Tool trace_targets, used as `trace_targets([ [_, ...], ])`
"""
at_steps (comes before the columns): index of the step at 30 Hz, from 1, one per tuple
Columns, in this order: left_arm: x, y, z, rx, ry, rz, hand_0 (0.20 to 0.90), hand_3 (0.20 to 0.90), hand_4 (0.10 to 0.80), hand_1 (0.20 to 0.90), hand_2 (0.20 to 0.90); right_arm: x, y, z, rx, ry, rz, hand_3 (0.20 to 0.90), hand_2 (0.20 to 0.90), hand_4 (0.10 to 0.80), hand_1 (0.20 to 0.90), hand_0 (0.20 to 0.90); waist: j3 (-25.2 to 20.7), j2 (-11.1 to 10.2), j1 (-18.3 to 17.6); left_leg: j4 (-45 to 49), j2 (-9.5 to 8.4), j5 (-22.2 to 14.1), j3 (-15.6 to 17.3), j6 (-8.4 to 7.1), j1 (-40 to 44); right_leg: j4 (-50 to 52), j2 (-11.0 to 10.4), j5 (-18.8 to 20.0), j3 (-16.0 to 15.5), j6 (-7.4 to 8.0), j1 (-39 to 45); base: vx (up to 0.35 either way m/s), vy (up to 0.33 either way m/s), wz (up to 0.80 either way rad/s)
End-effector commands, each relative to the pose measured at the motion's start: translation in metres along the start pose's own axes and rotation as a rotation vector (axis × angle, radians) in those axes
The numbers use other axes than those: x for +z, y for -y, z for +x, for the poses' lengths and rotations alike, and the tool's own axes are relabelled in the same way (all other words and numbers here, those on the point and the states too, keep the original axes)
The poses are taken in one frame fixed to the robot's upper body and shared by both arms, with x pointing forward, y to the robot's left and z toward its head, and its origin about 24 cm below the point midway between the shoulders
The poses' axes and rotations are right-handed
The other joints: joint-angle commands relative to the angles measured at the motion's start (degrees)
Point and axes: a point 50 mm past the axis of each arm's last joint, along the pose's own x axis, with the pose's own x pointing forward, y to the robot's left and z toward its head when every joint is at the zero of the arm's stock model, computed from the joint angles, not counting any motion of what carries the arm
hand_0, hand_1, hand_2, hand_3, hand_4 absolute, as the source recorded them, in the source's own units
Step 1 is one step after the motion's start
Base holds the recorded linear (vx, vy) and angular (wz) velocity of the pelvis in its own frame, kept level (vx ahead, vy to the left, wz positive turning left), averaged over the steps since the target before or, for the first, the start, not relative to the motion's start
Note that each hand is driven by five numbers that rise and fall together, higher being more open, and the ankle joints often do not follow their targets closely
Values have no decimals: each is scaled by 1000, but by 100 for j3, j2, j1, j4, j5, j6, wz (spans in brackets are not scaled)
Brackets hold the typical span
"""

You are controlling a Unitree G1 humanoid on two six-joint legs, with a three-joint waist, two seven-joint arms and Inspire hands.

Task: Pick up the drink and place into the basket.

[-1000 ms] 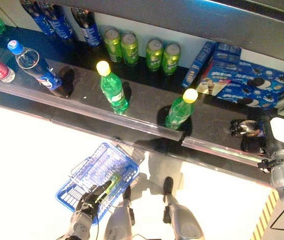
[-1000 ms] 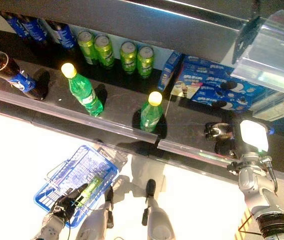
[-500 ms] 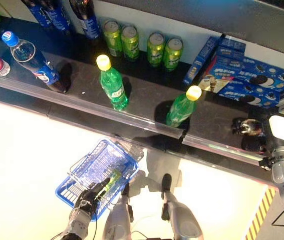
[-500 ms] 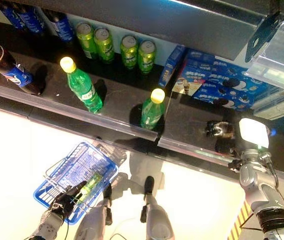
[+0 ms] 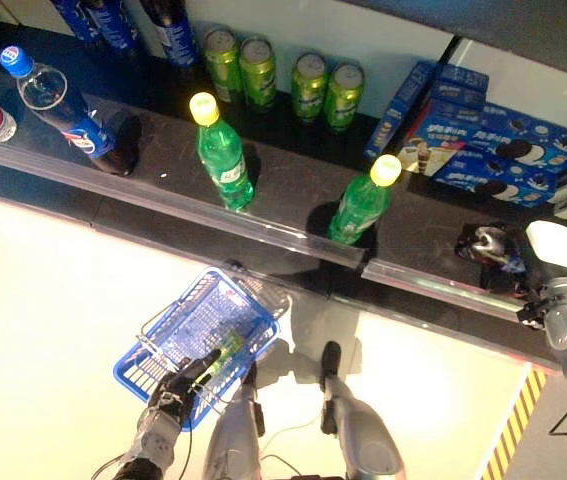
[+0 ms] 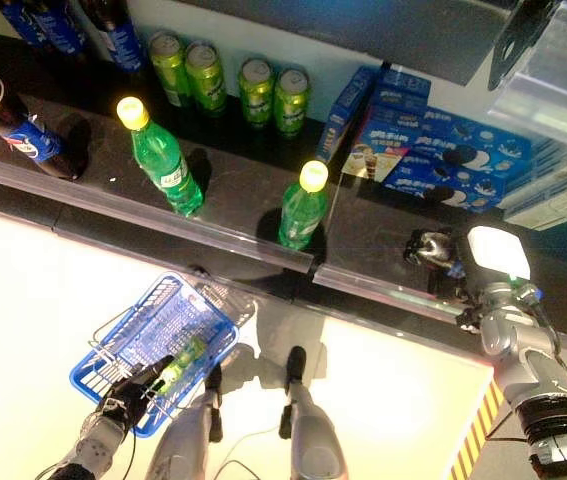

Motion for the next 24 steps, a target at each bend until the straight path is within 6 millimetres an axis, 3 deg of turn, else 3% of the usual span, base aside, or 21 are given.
trace_targets([
  [1,15,-28,-9,46,72,16,300,200,100,300,300,-28,-18,-13,120,-82,-92,200,300,100,300,300,-246,-8,112,886,125,-73,-77,-53,-592,1225,-237,-731,39,100,-301,0,14,4],
  [12,12,-36,-12,69,69,-18,300,200,100,300,300,-34,-30,-26,116,-97,-67,200,300,100,300,300,-228,-12,106,1589,262,-85,-91,-93,-769,1737,-228,-1001,-3,-57,-322,16,19,9],
  [21,10,-42,-21,52,143,-119,300,200,100,300,300,-15,-6,-36,-142,20,63,200,300,100,300,300,-287,-24,14,1911,364,32,-99,-135,-742,1967,-163,-1149,101,-95,-131,55,29,2],
  [24,4,-53,-28,73,160,-152,300,200,100,300,300,-3,12,-45,-225,93,155,200,300,100,300,300,-411,-22,-32,1917,400,155,-57,-155,-624,1916,-128,-1171,150,-88,86,124,63,-5],
])
